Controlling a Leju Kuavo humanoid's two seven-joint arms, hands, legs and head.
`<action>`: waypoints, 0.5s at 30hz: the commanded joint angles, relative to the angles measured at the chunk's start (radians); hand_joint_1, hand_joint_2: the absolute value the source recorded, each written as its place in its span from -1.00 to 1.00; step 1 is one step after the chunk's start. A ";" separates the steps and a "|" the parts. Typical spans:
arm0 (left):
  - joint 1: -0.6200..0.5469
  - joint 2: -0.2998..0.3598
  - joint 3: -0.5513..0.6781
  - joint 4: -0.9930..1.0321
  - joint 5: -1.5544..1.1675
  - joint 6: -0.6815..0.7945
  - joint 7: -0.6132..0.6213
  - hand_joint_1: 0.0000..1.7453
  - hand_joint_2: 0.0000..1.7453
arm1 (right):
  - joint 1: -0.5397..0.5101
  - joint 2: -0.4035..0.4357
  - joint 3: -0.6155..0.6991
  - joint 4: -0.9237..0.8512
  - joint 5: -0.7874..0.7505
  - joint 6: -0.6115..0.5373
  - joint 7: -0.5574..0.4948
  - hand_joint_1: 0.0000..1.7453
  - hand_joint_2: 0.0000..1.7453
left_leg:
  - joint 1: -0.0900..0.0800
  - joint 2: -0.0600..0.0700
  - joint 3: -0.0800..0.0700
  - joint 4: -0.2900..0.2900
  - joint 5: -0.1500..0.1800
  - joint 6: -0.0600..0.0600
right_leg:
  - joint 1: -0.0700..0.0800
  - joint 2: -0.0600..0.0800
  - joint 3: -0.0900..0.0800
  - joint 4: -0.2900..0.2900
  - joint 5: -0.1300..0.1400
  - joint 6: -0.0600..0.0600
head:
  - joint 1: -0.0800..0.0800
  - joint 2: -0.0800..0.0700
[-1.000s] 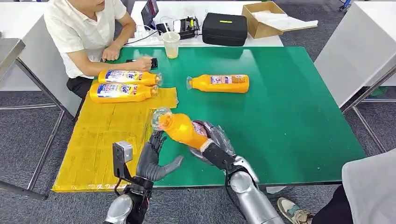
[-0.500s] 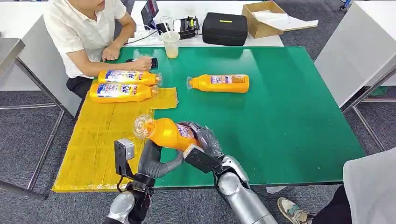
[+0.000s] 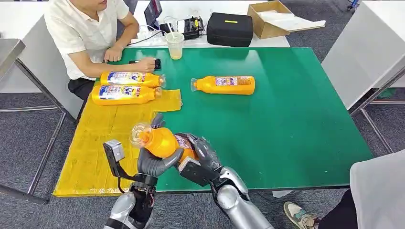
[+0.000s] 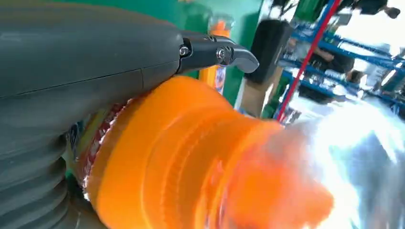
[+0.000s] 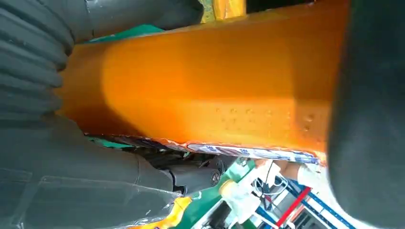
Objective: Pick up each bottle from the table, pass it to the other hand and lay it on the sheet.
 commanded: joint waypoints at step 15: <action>-0.081 -0.046 0.001 0.114 0.073 -0.065 -0.016 1.00 1.00 | -0.021 -0.037 -0.005 -0.004 -0.105 0.038 -0.037 1.00 1.00 | 0.000 -0.002 0.000 0.001 0.000 0.000 | 0.001 -0.003 0.001 0.000 -0.001 -0.002 | 0.000 0.000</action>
